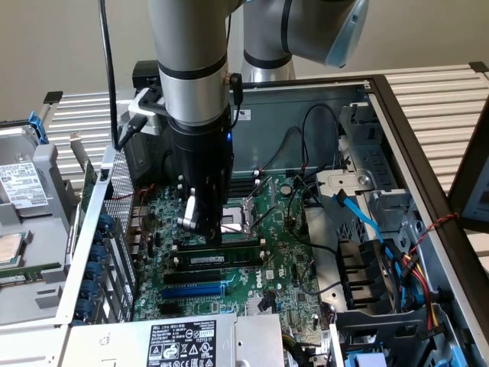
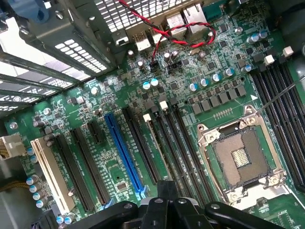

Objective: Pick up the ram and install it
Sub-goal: 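Press down the ram until it locks into place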

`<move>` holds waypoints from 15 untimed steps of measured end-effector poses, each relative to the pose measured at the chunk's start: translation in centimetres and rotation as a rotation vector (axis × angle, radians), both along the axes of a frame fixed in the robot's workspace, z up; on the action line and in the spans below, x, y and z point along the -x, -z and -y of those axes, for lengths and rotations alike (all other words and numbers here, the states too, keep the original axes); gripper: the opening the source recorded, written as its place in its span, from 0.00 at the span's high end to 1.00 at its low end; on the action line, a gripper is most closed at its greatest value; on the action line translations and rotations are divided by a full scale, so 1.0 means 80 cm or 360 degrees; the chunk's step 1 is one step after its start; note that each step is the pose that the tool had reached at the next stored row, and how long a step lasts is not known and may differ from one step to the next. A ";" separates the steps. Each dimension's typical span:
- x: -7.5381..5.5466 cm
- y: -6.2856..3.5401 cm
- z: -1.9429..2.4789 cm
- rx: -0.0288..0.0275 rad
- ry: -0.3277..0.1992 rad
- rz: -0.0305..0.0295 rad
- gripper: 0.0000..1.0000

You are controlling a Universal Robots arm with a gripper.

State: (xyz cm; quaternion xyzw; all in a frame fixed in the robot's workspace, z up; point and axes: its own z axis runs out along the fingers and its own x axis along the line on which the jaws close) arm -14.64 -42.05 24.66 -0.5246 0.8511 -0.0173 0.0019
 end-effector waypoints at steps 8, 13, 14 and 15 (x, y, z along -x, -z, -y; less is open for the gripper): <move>0.000 -0.001 0.0000 0.00133 0.0150 -0.00002 0.89; 0.000 -0.002 0.0000 0.00129 0.0263 -0.00005 0.89; 0.000 -0.002 0.0000 0.00130 0.0287 -0.00007 0.89; 0.000 -0.002 0.0000 0.00130 0.0311 -0.00008 0.89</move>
